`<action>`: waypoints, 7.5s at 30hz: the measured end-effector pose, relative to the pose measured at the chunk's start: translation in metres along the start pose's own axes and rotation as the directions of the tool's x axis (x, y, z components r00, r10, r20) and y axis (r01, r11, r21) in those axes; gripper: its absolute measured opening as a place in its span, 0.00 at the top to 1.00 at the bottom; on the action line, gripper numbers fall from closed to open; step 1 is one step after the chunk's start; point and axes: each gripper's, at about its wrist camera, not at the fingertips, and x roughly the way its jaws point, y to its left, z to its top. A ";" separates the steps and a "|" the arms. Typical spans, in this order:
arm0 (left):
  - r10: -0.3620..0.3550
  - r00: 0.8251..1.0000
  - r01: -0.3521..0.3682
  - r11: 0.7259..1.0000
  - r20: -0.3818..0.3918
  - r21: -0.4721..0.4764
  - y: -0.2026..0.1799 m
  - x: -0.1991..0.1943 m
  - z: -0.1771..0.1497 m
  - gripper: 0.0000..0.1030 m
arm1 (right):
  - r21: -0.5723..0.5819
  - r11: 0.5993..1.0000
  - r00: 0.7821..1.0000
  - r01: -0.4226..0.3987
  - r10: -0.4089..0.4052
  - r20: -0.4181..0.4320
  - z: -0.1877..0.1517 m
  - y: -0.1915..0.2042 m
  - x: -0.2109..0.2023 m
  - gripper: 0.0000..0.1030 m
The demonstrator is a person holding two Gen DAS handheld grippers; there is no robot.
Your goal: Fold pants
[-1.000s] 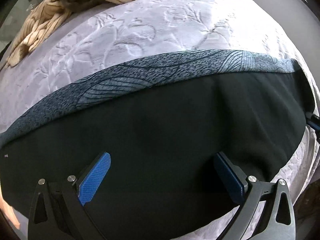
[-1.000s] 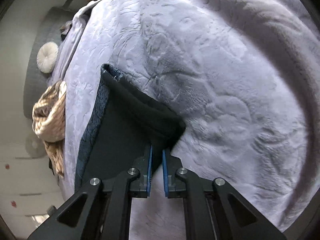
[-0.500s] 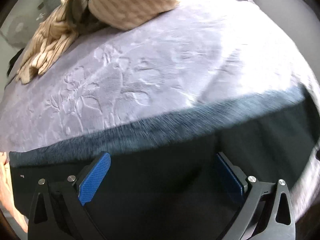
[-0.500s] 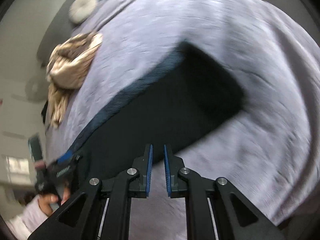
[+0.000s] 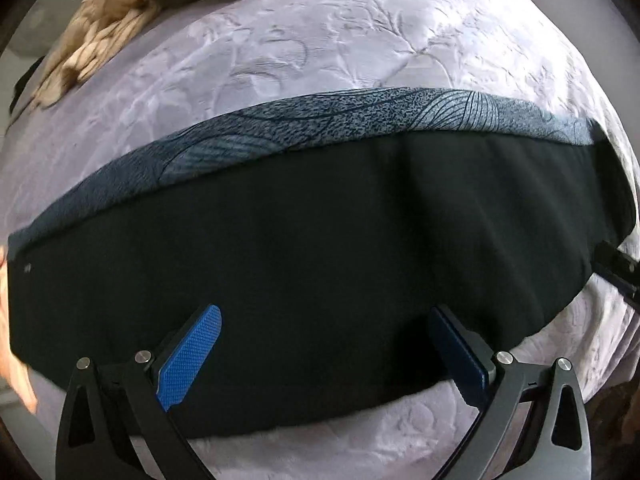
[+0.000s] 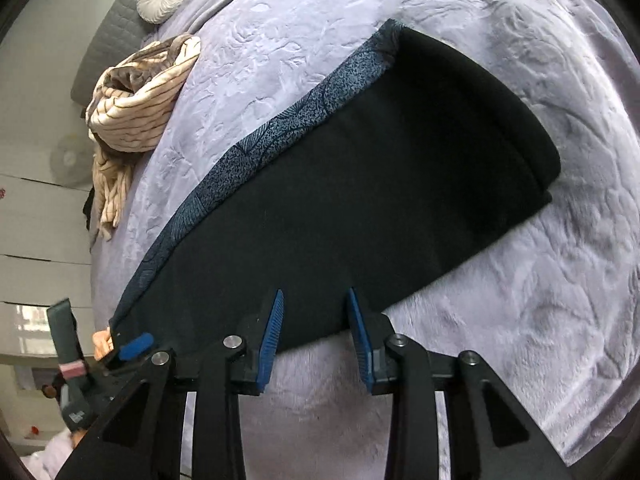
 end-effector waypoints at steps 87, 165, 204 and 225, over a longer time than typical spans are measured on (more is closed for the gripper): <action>-0.022 1.000 0.024 0.998 0.020 -0.064 -0.024 0.018 0.018 0.00 | 0.262 0.875 0.913 -0.407 0.383 0.139 0.043 -0.065 -0.009 0.00; -0.334 0.934 0.355 0.913 0.129 -0.200 0.212 -0.024 -0.047 0.17 | -0.209 0.964 0.977 -0.166 0.132 -0.165 -0.112 0.227 0.065 0.44; -0.314 0.944 0.329 0.911 0.097 -0.248 0.164 0.008 -0.051 0.14 | 0.240 0.915 0.909 -0.325 0.372 -0.186 -0.109 0.162 0.146 0.82; -0.246 0.960 0.252 0.967 0.132 -0.030 0.069 -0.012 0.035 0.14 | 0.012 0.952 0.912 -0.304 0.295 -0.286 0.035 0.110 0.126 0.68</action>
